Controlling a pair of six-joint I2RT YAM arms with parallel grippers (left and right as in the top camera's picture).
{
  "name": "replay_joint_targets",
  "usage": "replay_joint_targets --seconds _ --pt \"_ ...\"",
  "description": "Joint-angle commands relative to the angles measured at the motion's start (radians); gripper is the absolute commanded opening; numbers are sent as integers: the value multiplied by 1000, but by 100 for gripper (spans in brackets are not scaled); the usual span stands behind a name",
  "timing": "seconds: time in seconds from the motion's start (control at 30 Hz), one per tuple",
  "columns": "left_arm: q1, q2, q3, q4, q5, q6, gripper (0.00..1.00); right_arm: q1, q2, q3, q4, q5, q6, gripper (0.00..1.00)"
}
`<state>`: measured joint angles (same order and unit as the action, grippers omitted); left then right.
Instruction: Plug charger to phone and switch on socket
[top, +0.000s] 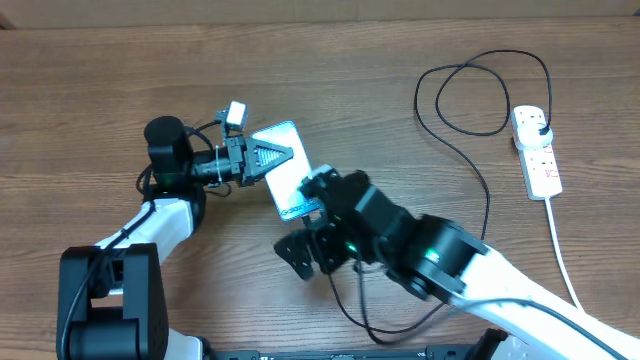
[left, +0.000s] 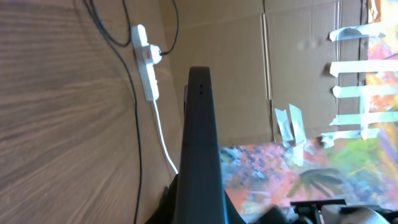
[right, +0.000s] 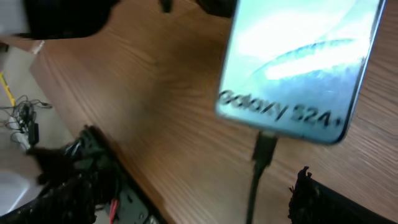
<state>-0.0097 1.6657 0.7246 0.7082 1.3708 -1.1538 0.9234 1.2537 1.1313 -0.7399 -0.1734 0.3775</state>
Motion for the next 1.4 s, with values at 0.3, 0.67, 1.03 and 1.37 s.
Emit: replay_joint_targets --seconds 0.3,0.67,1.03,1.37 --pt "-300 -5 186 -91 -383 -58 4 -3 -483 32 -131 157 -4 100" --pt "-360 63 672 -951 -594 399 4 -3 -578 31 -222 236 49 100" --pt "-316 352 704 -1078 -315 615 4 -3 -563 26 -205 237 49 100" --pt "-319 416 704 -1277 -493 822 4 -3 -461 26 -208 236 49 100"
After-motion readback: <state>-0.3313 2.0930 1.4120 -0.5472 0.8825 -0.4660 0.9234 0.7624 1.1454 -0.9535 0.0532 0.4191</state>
